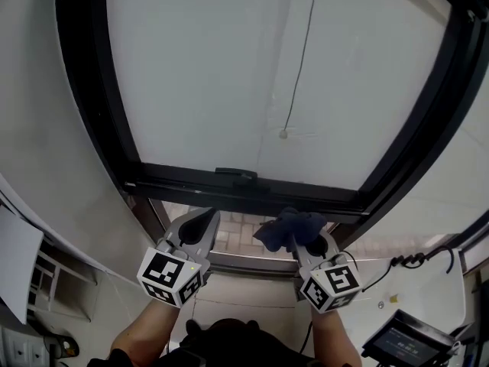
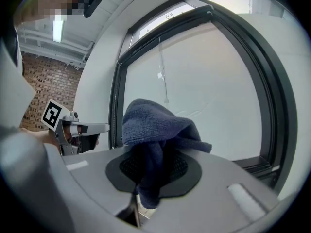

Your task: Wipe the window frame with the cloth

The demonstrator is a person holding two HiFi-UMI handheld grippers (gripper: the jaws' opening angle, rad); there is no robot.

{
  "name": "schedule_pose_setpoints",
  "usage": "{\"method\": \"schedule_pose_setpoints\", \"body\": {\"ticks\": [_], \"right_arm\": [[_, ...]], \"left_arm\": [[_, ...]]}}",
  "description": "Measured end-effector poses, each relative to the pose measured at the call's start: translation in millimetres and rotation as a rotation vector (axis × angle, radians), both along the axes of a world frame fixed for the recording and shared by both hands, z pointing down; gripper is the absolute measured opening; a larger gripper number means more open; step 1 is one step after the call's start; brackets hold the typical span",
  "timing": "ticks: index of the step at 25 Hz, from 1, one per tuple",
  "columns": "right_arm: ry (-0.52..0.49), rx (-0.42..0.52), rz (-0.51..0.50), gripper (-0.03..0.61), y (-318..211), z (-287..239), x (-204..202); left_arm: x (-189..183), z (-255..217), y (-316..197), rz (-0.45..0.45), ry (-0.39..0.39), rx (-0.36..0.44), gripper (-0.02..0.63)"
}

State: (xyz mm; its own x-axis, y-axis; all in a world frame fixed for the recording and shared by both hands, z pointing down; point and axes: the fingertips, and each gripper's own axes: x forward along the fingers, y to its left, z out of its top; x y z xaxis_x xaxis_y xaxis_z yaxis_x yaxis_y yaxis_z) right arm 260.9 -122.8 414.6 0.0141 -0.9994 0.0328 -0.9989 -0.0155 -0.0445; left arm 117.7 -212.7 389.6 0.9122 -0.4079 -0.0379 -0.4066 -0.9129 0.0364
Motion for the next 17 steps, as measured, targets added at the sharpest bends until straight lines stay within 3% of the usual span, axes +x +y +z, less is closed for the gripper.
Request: {"method": "schedule_pose_setpoints", "body": {"ticks": [3,9,17], "right_arm": [[-0.006,0.009,0.007,0.055,0,0,-1],[-0.020,0.014,0.024,0.055,-2,1,-3],[-0.021,0.036,-0.004,0.055,-6,-2,-9]], "left_arm": [[-1,8,3,0.021,0.000,-0.043,-0.006],[-4,9,9,0.052,-0.010,-0.029,-0.006],[-16,3,1,0.031,-0.020,-0.007,-0.006]]}}
